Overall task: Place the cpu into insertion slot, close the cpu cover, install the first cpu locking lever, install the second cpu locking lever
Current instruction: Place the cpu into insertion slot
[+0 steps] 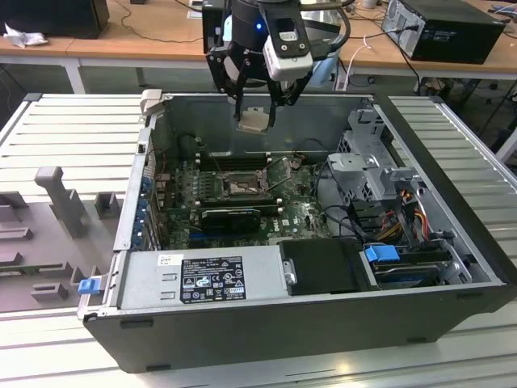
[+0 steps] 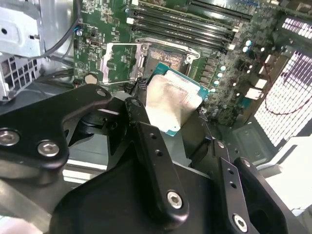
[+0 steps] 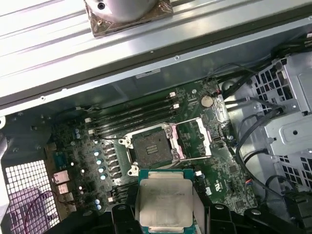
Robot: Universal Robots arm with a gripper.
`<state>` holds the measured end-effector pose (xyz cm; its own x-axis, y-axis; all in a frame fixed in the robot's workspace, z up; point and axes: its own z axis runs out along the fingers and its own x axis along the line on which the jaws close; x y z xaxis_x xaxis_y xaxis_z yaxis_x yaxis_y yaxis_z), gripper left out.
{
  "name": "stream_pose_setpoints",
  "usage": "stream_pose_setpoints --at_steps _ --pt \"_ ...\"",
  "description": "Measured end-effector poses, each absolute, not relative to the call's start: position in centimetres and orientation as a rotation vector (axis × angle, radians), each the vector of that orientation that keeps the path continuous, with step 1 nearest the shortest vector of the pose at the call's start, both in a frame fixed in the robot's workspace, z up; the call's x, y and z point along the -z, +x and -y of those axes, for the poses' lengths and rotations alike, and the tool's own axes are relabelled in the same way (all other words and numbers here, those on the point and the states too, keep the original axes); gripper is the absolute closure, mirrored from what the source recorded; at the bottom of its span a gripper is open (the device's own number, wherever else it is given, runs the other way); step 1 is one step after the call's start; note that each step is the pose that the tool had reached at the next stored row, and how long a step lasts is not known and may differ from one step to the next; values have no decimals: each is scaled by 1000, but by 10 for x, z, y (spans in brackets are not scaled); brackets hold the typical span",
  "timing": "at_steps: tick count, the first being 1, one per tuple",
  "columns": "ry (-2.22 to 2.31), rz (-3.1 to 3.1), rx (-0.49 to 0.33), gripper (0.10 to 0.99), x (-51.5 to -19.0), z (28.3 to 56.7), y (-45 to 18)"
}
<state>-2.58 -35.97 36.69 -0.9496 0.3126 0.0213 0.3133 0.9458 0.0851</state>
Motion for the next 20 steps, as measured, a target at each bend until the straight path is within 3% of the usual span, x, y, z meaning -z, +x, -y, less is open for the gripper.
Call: stream_pose_setpoints --at_steps 20 --pt "-1138 2926 126 561 -362 360 -26"
